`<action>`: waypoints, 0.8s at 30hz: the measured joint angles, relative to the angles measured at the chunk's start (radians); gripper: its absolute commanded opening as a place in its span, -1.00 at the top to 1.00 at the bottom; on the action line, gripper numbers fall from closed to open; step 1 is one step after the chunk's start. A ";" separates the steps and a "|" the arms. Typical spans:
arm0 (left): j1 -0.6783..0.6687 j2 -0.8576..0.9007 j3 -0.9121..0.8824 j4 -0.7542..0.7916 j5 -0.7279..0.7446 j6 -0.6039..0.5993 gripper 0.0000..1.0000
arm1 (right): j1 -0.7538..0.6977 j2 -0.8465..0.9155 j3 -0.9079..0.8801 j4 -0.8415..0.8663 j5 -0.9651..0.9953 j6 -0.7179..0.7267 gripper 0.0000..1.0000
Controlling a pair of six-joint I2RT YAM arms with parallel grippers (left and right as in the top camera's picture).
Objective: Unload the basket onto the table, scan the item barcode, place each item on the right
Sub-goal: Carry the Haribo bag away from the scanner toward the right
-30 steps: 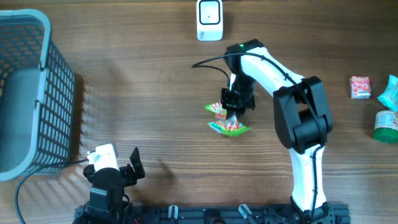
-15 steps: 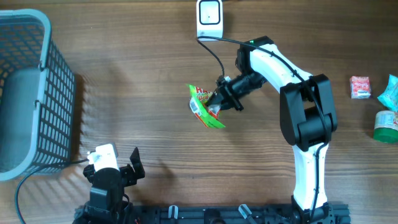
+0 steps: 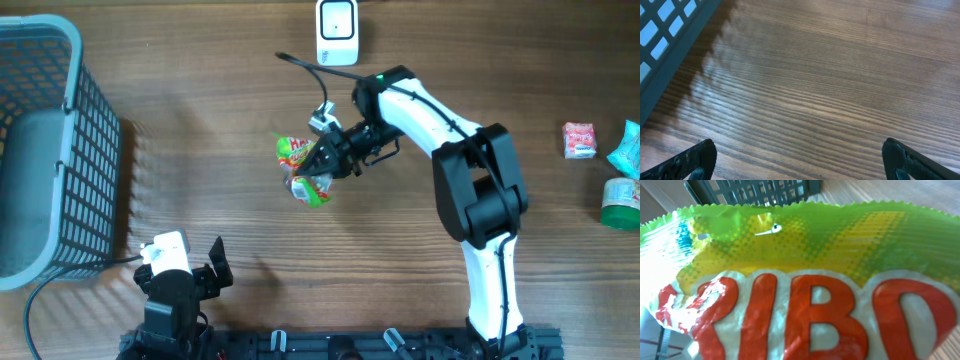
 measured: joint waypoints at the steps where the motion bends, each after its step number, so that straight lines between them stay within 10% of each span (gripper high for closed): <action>1: 0.000 0.000 0.000 0.000 0.000 0.000 -1.00 | 0.014 0.000 0.000 0.000 0.000 0.000 0.91; 12: 0.000 0.000 0.000 0.000 0.000 0.000 -1.00 | 0.028 -0.063 0.119 0.026 0.019 0.028 0.91; 17: 0.000 0.000 0.000 0.000 0.000 0.000 -1.00 | 0.059 -0.381 0.323 0.393 0.562 0.535 0.91; 24: 0.000 0.000 0.000 0.000 0.000 0.000 -1.00 | 0.089 -0.398 0.291 0.691 1.298 0.631 0.91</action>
